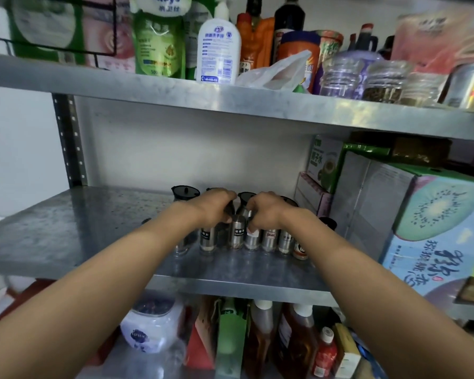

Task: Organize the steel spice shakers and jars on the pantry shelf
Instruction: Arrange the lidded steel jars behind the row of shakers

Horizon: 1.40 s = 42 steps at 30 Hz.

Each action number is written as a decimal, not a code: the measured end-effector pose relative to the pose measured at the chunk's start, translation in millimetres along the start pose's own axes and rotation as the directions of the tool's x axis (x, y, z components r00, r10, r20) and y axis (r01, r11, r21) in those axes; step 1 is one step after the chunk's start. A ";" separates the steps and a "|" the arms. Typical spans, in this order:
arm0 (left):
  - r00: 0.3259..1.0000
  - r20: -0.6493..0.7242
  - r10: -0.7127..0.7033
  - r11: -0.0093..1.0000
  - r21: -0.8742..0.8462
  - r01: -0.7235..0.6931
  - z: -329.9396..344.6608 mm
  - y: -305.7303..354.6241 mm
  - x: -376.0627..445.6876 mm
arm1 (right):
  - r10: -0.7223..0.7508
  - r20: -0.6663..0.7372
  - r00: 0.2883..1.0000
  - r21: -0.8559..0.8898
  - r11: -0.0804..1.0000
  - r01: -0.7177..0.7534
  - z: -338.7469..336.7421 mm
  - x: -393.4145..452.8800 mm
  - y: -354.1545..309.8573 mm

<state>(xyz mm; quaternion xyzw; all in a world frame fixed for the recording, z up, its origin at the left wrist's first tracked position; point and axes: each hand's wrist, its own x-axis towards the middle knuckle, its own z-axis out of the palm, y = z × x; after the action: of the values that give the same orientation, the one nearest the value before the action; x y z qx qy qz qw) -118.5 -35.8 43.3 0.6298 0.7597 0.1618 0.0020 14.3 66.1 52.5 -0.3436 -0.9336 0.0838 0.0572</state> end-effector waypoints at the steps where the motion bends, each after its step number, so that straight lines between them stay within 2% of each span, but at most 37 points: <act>1: 1.000 -0.020 0.003 1.000 0.018 -0.003 -5.9 -2.9 -5.8 | -0.014 -0.011 1.000 0.009 1.000 0.014 0.0 -2.0 -4.7; 6: 0.999 -0.042 -0.031 0.999 0.043 0.033 -29.0 -20.3 -36.6 | -0.090 -0.028 0.996 0.005 0.996 0.091 4.9 -7.6 -37.1; 10: 0.999 0.019 -0.045 0.991 0.129 0.042 -35.8 -39.0 -49.0 | -0.155 -0.014 0.988 -0.064 0.986 0.154 11.9 -9.7 -55.0; 15: 0.998 0.053 -0.041 0.981 0.193 0.030 -32.5 -49.8 -53.5 | -0.152 0.012 0.988 -0.027 0.988 0.152 22.0 -1.8 -70.1; 22: 0.992 0.085 -0.088 0.982 0.174 0.073 -21.9 -67.4 -47.6 | -0.169 -0.066 0.983 -0.054 0.985 0.166 37.1 15.9 -75.9; 30: 0.997 0.057 -0.056 0.994 0.098 0.050 -10.3 -73.2 -35.2 | -0.153 0.016 0.988 -0.033 0.988 0.154 27.0 25.8 -71.1; 42: 0.998 0.004 -0.067 0.997 -0.032 0.067 10.3 -57.5 -10.4 | -0.138 0.017 0.990 -0.055 0.989 0.138 17.8 27.0 -58.9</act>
<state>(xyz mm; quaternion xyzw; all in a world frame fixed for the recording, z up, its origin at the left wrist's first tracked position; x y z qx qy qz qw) -169.2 -52.2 17.1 0.6042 0.7776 0.1728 0.0186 -46.4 37.5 48.0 -0.2790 -0.9575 0.0558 0.0469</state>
